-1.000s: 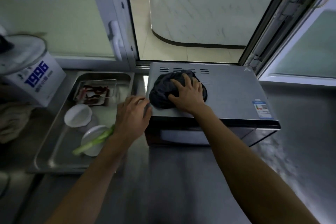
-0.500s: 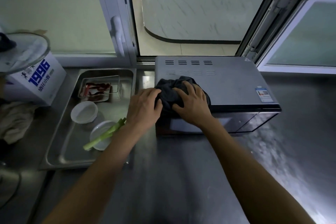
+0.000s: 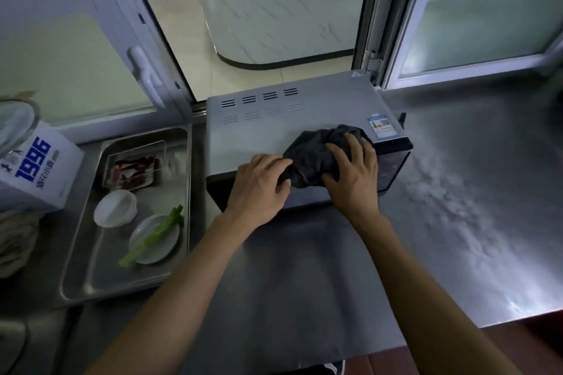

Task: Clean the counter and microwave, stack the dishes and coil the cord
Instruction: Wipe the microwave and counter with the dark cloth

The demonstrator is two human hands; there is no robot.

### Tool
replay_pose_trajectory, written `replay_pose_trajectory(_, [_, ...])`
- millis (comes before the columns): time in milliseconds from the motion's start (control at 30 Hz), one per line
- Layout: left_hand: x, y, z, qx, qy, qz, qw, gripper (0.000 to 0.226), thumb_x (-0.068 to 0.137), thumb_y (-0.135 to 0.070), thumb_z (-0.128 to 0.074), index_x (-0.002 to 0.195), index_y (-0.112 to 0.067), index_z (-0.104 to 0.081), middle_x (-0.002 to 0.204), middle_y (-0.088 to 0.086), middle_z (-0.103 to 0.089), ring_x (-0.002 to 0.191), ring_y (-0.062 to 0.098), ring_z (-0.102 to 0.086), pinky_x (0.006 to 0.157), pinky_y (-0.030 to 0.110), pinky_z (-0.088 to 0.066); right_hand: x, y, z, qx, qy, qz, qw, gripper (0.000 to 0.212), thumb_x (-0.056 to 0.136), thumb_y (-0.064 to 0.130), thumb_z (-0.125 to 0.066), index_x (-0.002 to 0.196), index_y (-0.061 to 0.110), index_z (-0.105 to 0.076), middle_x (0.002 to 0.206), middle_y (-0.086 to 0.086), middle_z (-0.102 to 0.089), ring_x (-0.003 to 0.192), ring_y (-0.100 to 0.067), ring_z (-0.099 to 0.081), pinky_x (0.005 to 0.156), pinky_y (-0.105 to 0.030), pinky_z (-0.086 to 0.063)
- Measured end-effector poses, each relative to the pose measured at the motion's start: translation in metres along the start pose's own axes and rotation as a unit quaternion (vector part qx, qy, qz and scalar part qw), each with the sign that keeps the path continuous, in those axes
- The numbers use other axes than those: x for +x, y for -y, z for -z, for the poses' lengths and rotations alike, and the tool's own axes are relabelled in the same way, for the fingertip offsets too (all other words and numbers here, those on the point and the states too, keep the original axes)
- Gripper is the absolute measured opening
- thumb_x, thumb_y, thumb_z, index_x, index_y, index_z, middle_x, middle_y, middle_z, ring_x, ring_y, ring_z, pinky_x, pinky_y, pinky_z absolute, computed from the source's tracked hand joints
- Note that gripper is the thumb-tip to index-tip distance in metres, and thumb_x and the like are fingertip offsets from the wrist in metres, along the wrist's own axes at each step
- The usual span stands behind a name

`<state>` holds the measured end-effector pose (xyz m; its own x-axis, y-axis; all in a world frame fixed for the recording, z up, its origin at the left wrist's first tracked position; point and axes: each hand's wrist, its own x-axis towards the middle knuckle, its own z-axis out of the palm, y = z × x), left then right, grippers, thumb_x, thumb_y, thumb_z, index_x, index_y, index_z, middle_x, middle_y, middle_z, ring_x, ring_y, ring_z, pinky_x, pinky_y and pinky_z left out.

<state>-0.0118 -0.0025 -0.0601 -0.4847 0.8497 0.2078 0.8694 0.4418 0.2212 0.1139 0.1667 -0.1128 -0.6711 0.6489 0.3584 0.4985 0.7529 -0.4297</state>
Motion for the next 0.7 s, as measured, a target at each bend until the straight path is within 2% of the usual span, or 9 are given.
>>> replay_pose_trajectory(200, [0.022,-0.049,-0.014,0.029,0.040,-0.040,0.998,0.046,0.095,-0.034,-0.055,0.139,-0.019,-0.052,0.138,-0.001,-0.053,0.129,0.021,-0.045,0.103,0.045,-0.042,-0.007,-0.050,0.014,0.061,-0.041,-0.051,0.996,0.063,0.083,0.026,-0.052,0.145,0.021,-0.046,0.161,-0.016,-0.021,0.147,-0.047,-0.012,0.116,-0.062,-0.023])
replay_pose_trajectory(367, [0.039,-0.076,-0.023,0.062,0.068,-0.062,0.994,0.050,0.096,-0.035,-0.053,0.143,-0.019,-0.046,0.143,0.000,-0.048,0.133,0.021,-0.041,0.104,0.044,-0.039,-0.012,-0.071,0.015,0.125,-0.056,-0.132,0.982,0.078,0.082,0.006,-0.056,0.153,0.028,-0.031,0.166,-0.013,-0.002,0.149,-0.045,-0.002,0.116,-0.063,-0.022])
replay_pose_trajectory(467, [0.048,-0.087,-0.027,0.070,0.082,-0.070,0.992,0.051,0.096,-0.034,-0.054,0.144,-0.018,-0.045,0.145,0.001,-0.047,0.133,0.022,-0.040,0.104,0.045,-0.039,-0.013,-0.077,0.014,0.174,-0.047,-0.162,0.970,0.083,0.083,0.003,-0.054,0.156,0.029,-0.024,0.166,-0.012,0.006,0.150,-0.043,0.004,0.116,-0.064,-0.020])
replay_pose_trajectory(500, [0.051,-0.089,-0.029,0.072,0.085,-0.072,0.991,0.051,0.097,-0.034,-0.054,0.144,-0.018,-0.045,0.145,0.001,-0.047,0.133,0.022,-0.040,0.105,0.045,-0.039,-0.013,-0.077,0.013,0.189,-0.044,-0.168,0.966,0.083,0.083,0.007,-0.054,0.156,0.029,-0.022,0.165,-0.011,0.009,0.150,-0.041,0.006,0.117,-0.063,-0.018])
replay_pose_trajectory(600, [0.057,-0.092,-0.032,0.070,0.079,-0.071,0.992,0.052,0.096,-0.030,-0.056,0.144,-0.017,-0.044,0.145,0.002,-0.048,0.134,0.021,-0.040,0.106,0.044,-0.038,-0.016,-0.072,0.012,0.251,-0.028,-0.178,0.951,0.089,0.080,0.035,-0.056,0.157,0.034,-0.011,0.163,-0.005,0.023,0.150,-0.031,0.019,0.121,-0.056,-0.009])
replay_pose_trajectory(700, [0.056,-0.089,-0.033,0.058,0.074,-0.075,0.993,0.052,0.096,-0.024,-0.056,0.145,-0.016,-0.042,0.146,0.002,-0.048,0.135,0.020,-0.040,0.105,0.043,-0.039,-0.021,-0.062,0.007,0.309,-0.011,-0.201,0.929,0.096,0.081,0.045,-0.059,0.157,0.040,-0.001,0.161,0.005,0.031,0.149,-0.021,0.026,0.122,-0.054,-0.007])
